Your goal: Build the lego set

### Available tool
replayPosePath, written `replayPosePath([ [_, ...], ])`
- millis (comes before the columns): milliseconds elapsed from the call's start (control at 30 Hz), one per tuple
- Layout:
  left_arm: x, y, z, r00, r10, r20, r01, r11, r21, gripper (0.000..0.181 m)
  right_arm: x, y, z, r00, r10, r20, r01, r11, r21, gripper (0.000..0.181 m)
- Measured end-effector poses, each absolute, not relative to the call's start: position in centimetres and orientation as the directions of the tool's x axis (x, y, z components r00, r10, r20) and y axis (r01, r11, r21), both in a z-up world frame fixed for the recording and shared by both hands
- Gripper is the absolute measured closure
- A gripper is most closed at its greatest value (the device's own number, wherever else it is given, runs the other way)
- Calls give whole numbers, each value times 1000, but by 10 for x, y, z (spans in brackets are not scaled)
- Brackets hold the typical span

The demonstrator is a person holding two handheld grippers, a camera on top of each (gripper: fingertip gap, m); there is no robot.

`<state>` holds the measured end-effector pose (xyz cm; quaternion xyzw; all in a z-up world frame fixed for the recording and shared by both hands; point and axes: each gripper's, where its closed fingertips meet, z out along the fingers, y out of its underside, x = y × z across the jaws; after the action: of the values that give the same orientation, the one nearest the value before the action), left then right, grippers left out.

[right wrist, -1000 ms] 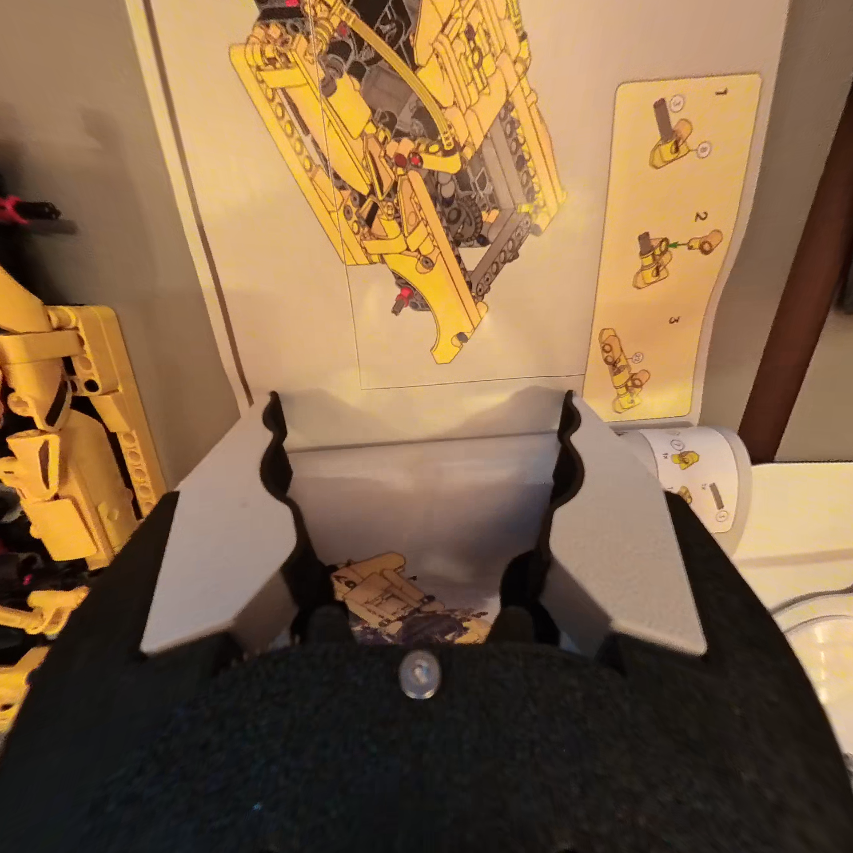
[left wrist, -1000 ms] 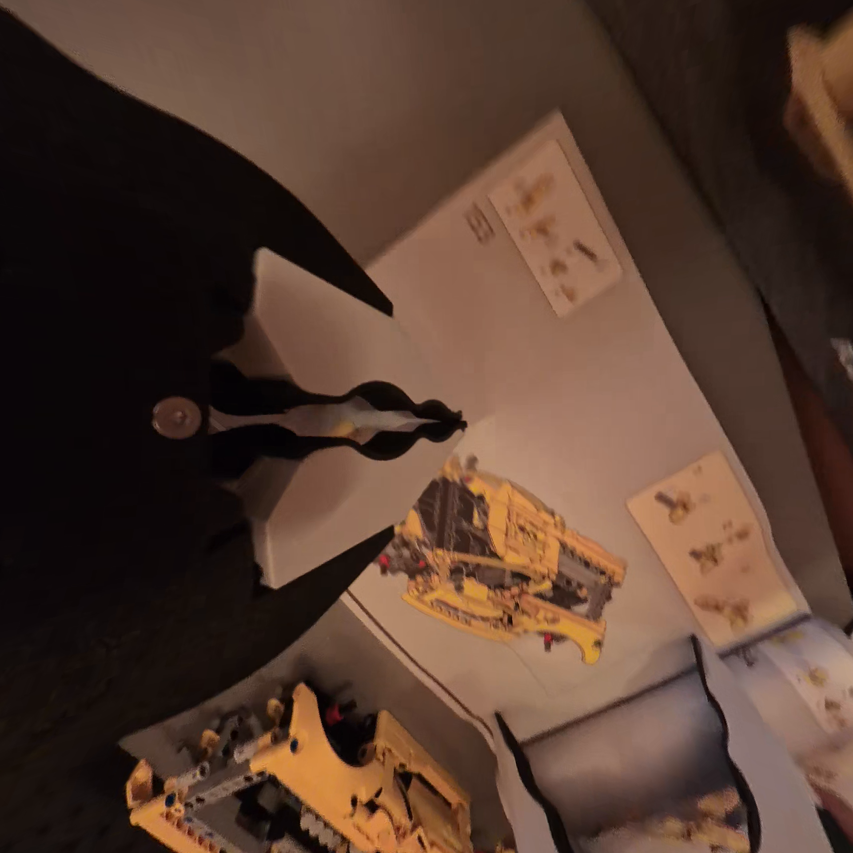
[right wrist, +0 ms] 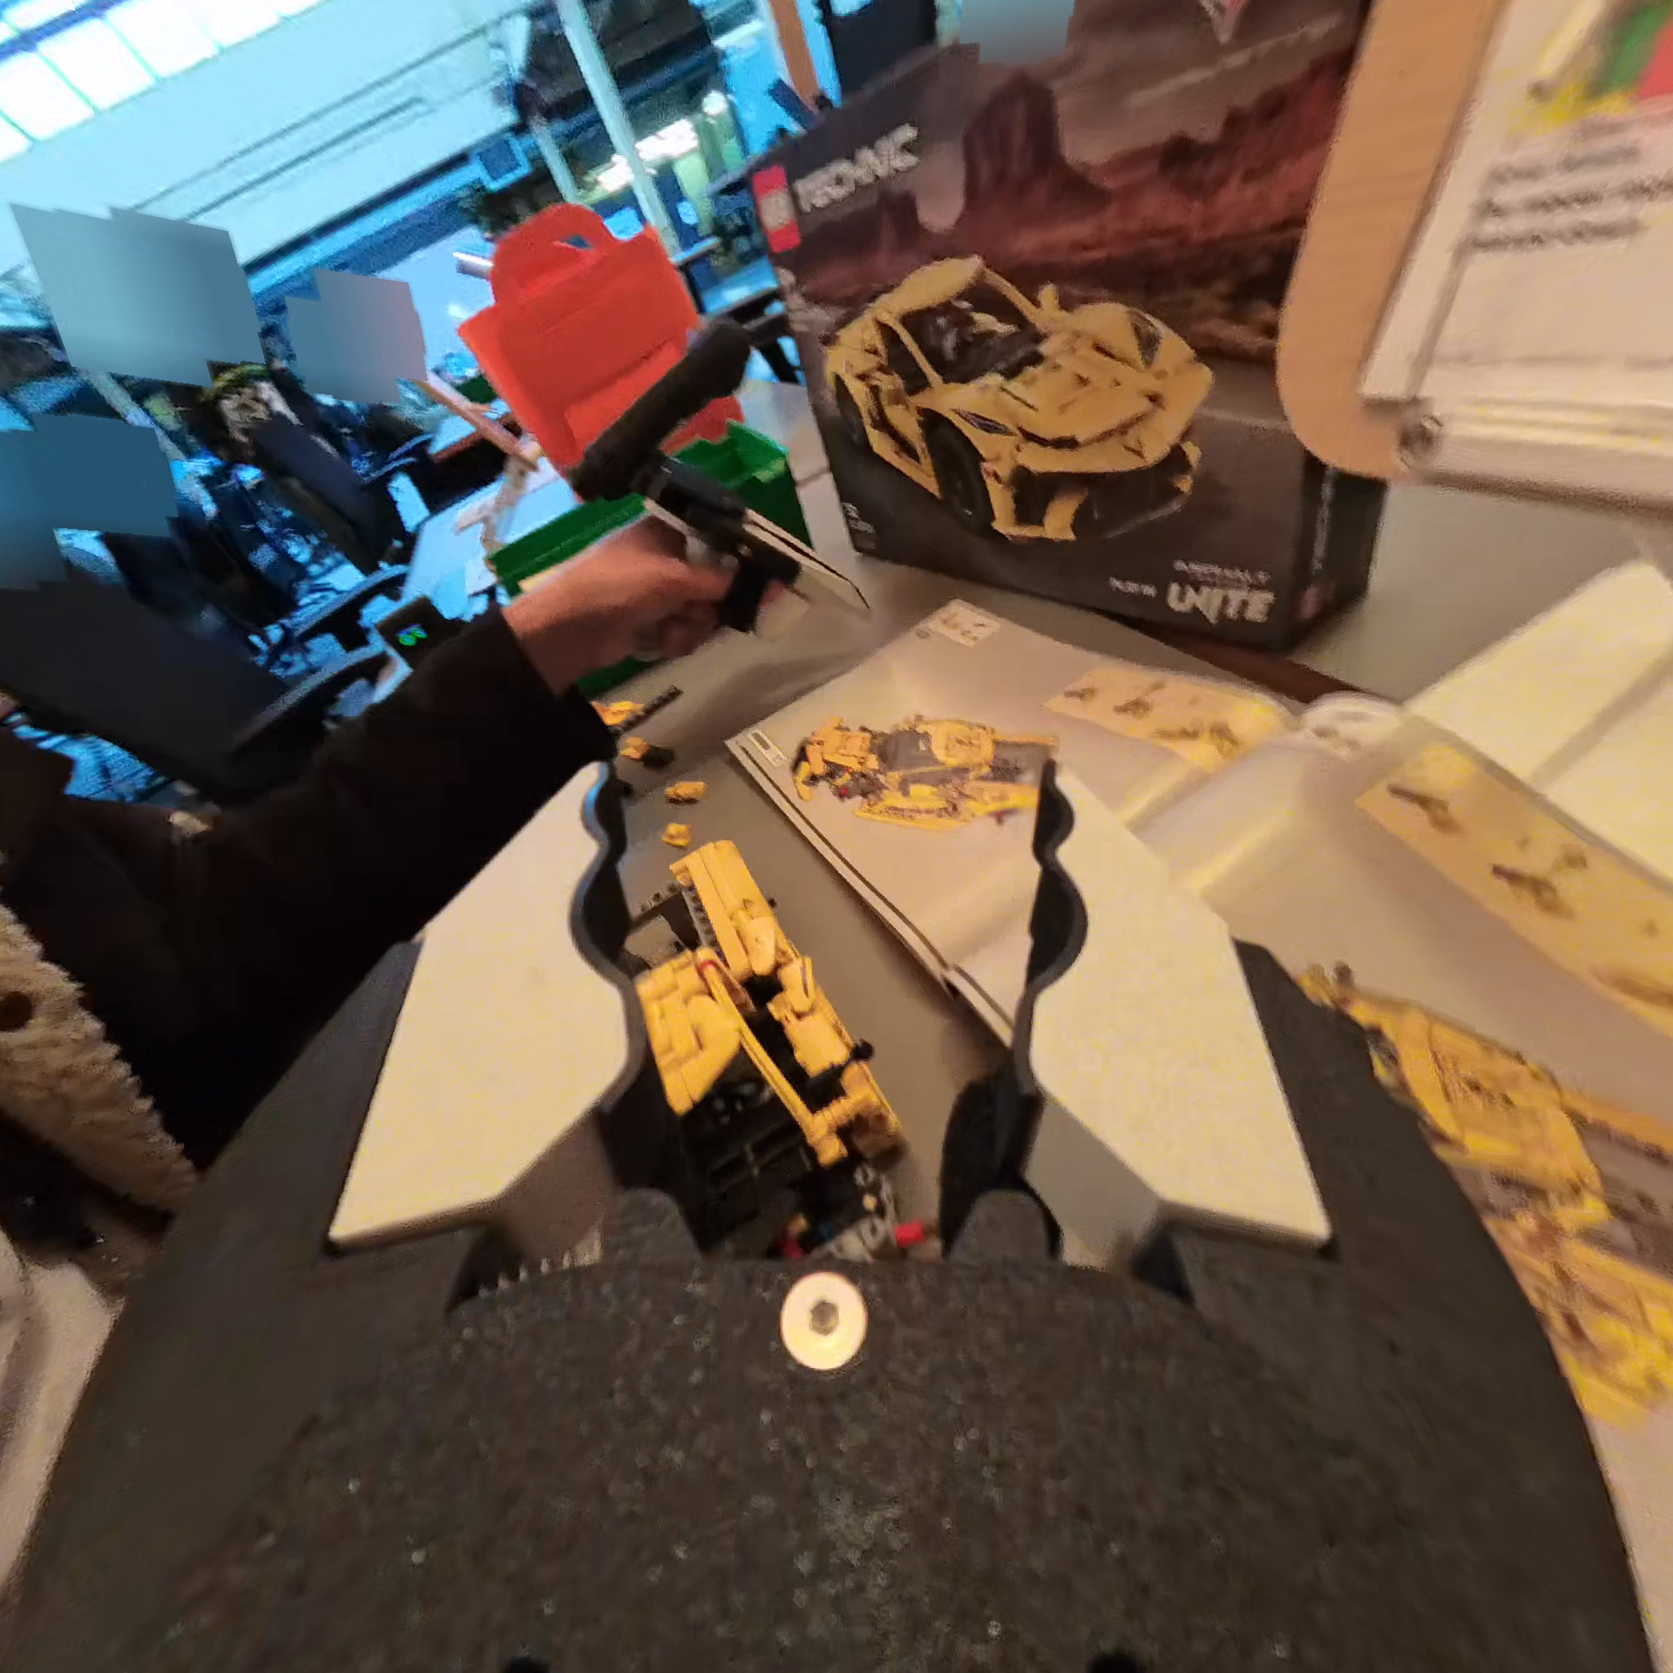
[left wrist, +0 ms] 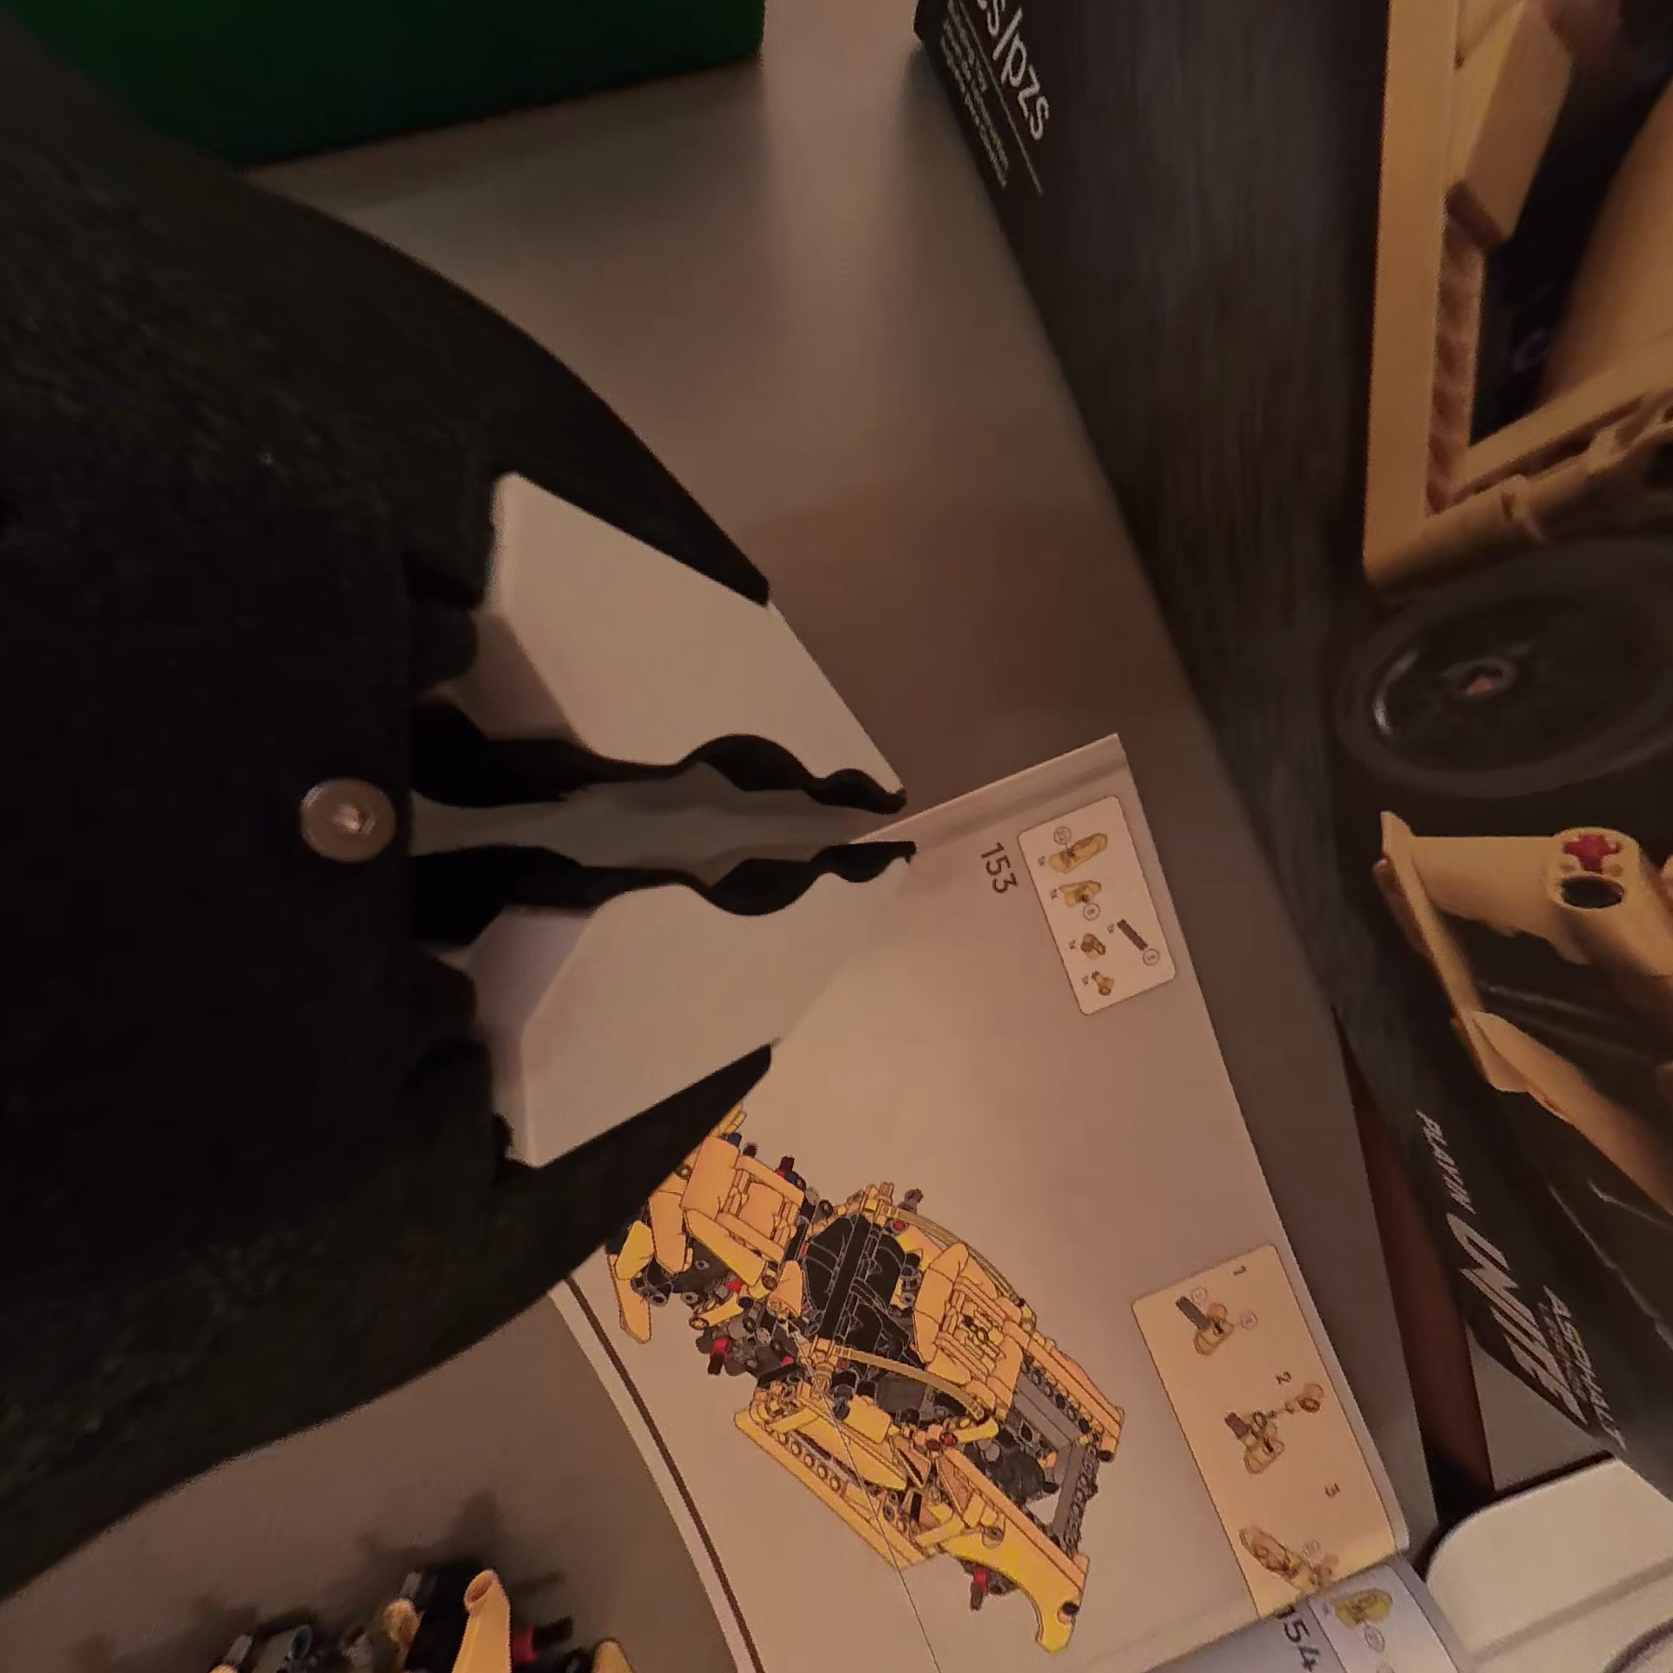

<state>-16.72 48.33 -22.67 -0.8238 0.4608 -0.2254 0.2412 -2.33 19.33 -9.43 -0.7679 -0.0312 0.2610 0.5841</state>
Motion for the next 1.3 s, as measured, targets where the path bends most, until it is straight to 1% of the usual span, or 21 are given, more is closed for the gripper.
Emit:
replayPosePath([
  [100, -170, 487, -225, 487, -864, 128, -647, -455, -611, 175, -16, 189, -108, 888, 323, -328, -215, -338, -916, 91],
  [167, -173, 490, -225, 498, -859, 122, -644, -460, -611, 175, -19, 189, -113, 890, 332, -313, -192, -350, -917, 96],
  [267, -173, 490, -224, 501, -857, 125, -639, -463, -614, 175, -25, 192, -119, 903, 328, -277, -146, -373, -916, 96],
  [300, -173, 491, -225, 501, -857, 120, -641, -461, -613, 175, -27, 193, -120, 903, 337, -267, -130, -377, -917, 100],
  [467, -175, 491, -223, 497, -862, 101, -649, -447, -616, 175, -33, 199, -116, 911, 344, -229, -105, -346, -933, 101],
  [533, -172, 480, -217, 449, -883, 135, -650, -427, -629, 174, -33, 199, -115, 920, 332, -208, -92, -333, -938, 104],
  [567, -166, 470, -209, 396, -902, 174, -633, -405, -660, 174, -31, 199, -118, 928, 322, -190, -75, -338, -938, 108],
  [600, -162, 465, -200, 369, -909, 195, -607, -395, -690, 167, -27, 198, -123, 941, 295, -166, -55, -352, -934, 112],
  [633, -160, 462, -193, 370, -906, 207, -576, -399, -714, 157, -23, 196, -128, 955, 263, -140, -36, -363, -931, 114],
  [700, -161, 457, -187, 375, -904, 206, -545, -395, -739, 152, -18, 192, -139, 972, 228, -61, 29, -373, -928, 118],
  [800, -159, 450, -194, 394, -896, 205, -541, -406, -736, 142, 8, 189, -151, 987, 88, 133, 158, -394, -906, 121],
  [867, -154, 450, -198, 416, -886, 202, -538, -419, -731, 136, 25, 188, -149, 973, -9, 229, 207, -395, -895, 138],
  [900, -152, 448, -201, 427, -879, 213, -544, -438, -716, 136, 26, 188, -149, 970, -11, 242, 217, -399, -891, 142],
  [1000, -146, 440, -203, 417, -882, 217, -559, -438, -704, 136, 22, 188, -152, 978, 11, 210, 197, -405, -893, 142],
  [1200, -152, 447, -212, 451, -884, 128, -605, -407, -684, 136, 18, 190, -160, 985, 32, 170, 168, -411, -896, 144],
  [1300, -160, 448, -206, 432, -897, 96, -633, -378, -676, 136, 22, 189, -165, 992, 21, 128, 125, -422, -898, 148],
])
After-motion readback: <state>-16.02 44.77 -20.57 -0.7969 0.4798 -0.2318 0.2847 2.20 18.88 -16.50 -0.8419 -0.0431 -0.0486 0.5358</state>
